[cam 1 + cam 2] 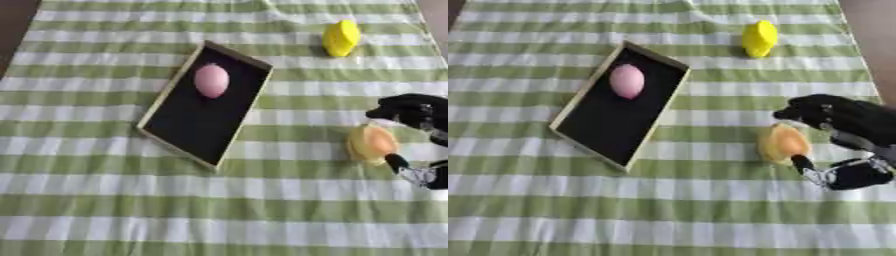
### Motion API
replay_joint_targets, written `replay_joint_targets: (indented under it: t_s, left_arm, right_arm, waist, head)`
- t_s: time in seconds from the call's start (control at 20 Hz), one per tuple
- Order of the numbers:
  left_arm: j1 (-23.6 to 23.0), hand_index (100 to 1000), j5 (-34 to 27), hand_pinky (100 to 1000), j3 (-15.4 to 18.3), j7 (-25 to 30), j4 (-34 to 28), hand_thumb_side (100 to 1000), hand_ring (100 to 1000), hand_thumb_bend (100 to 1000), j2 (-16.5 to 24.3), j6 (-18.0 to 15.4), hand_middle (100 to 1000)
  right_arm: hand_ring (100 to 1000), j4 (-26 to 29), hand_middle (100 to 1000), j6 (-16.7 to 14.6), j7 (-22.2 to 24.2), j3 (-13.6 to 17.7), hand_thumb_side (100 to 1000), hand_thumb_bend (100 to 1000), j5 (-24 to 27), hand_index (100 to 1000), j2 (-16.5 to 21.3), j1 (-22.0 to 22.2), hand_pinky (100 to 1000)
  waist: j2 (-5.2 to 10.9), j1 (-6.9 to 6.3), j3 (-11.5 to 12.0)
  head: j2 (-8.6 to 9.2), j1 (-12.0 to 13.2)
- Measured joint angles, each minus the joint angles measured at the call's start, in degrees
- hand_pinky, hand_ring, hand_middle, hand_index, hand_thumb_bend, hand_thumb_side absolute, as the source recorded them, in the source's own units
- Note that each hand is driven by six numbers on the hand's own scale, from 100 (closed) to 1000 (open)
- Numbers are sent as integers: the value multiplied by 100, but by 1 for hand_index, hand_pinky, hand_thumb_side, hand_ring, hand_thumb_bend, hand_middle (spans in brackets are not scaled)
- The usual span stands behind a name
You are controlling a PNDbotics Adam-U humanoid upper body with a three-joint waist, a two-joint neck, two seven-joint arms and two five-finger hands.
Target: Pick up objects on the table and place them in the box.
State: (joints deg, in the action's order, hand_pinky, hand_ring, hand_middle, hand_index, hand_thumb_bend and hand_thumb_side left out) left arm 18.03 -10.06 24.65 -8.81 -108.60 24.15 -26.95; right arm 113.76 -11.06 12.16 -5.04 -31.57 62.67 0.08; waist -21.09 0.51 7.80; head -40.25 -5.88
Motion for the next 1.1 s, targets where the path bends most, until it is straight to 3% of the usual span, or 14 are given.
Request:
replay_joint_targets:
  t_s: [0.65,0.85,1.0,1.1]
  left_arm:
    - [2,846,-64,719,32,36,13,568,767,100,-49,5,685]
    - [2,845,-86,719,35,37,13,569,766,100,-50,7,684]
    - [6,844,-102,718,42,46,13,569,765,100,-53,17,684]
    - [6,844,-108,718,52,56,14,568,764,100,-58,28,684]
  right_arm:
    - [1000,-244,900,-5,161,-206,482,109,-316,1000,0,-117,1000]
    - [1000,-376,894,-4,191,-250,491,166,-360,1000,0,-182,1000]
    - [1000,-499,854,10,173,-280,474,102,-389,1000,-7,-231,1000]
    - [981,-560,780,35,126,-295,407,100,-389,965,-37,-266,1000]
  waist:
    - [-45,-1,47]
    - [-51,1,71]
    - [-64,9,74]
    - [-75,12,79]
  head:
    - [1,-22]
    - [1,-29]
    - [2,-33]
    - [2,-34]
